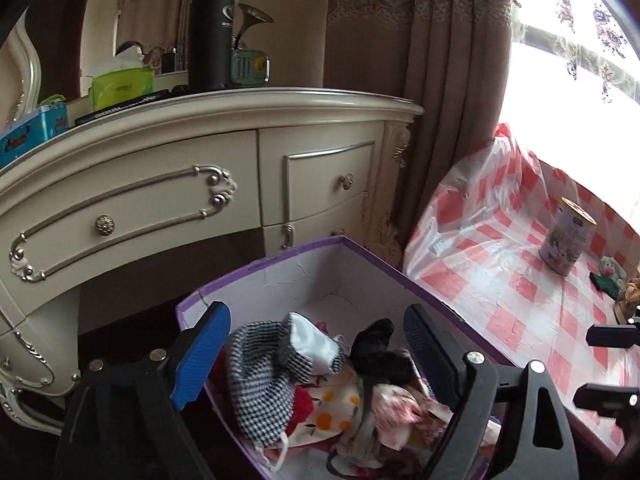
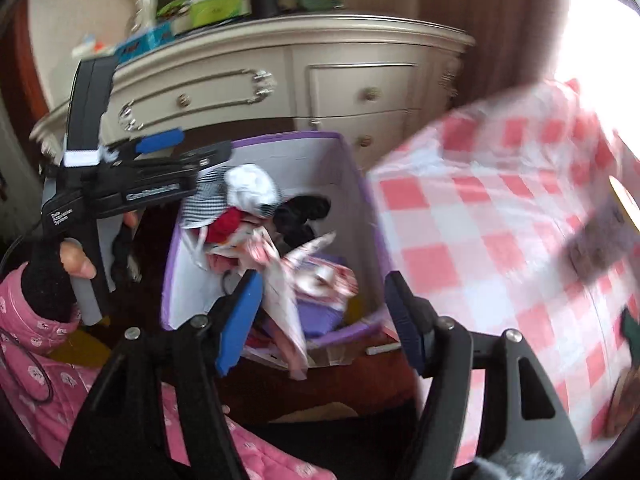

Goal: Organize soft objects
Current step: 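Open both tools over the white box to drop sock and cloth, then grasp the dark green knit glove with the left tool while the right tool grasps the grey pig plush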

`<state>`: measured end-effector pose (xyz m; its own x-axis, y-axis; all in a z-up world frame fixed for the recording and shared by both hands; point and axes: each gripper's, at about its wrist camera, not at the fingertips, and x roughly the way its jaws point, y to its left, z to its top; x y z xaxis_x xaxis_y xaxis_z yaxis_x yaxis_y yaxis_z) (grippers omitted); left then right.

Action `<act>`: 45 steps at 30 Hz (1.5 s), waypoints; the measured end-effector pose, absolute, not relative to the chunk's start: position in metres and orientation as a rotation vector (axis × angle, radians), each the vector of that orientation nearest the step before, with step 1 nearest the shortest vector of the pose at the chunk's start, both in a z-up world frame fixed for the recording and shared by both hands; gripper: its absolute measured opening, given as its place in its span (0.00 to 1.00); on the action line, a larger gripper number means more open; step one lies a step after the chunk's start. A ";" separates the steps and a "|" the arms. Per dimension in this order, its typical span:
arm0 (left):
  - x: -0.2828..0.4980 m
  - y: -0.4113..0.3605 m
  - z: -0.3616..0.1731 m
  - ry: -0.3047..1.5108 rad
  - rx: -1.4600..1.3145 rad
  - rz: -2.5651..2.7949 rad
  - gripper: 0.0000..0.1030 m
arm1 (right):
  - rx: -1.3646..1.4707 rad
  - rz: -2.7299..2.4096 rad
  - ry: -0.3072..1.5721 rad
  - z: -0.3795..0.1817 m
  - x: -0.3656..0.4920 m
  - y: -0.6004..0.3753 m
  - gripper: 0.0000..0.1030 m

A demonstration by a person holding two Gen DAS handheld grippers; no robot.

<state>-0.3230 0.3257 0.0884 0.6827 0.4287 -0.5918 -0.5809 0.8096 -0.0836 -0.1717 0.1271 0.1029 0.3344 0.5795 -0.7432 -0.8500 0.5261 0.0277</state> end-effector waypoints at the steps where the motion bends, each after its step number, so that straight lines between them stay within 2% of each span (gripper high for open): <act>1: -0.316 0.319 0.088 0.601 -0.273 0.539 0.87 | -0.374 0.922 0.784 0.101 -0.166 0.107 0.68; 5: -0.270 0.260 0.086 0.667 -0.189 0.287 0.87 | -0.281 0.730 0.833 0.083 -0.146 0.024 0.68; 12: -0.153 0.102 0.067 0.783 0.003 -0.216 0.87 | -0.027 0.348 0.908 0.048 -0.131 -0.153 0.68; 17: -0.066 0.006 0.056 0.760 0.189 -0.333 0.87 | 0.208 0.060 0.881 0.041 -0.118 -0.279 0.68; 22: 0.027 -0.043 0.044 0.791 0.203 -0.366 0.87 | 0.377 -0.073 0.849 0.045 -0.073 -0.366 0.68; 32: 0.153 -0.095 0.025 0.787 0.291 -0.453 0.87 | 0.478 -0.006 0.809 0.054 0.093 -0.446 0.68; 41: 0.198 -0.104 0.006 0.917 0.254 -0.528 0.88 | 0.191 0.311 0.918 0.032 0.239 -0.395 0.68; 43: 0.202 -0.104 0.006 0.921 0.251 -0.526 0.90 | 0.110 0.351 0.923 0.028 0.252 -0.377 0.75; 44: 0.204 -0.105 0.005 0.925 0.248 -0.521 0.92 | 0.077 0.376 0.921 0.028 0.255 -0.369 0.87; 45: 0.207 -0.105 0.005 0.930 0.245 -0.514 0.94 | 0.041 0.401 0.910 0.028 0.257 -0.360 0.92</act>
<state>0.2069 -0.1048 0.0049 0.4895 -0.3151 -0.8131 0.5208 0.8535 -0.0172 0.2570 -0.3602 0.0285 0.5447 0.3556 -0.7595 -0.3209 0.9251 0.2030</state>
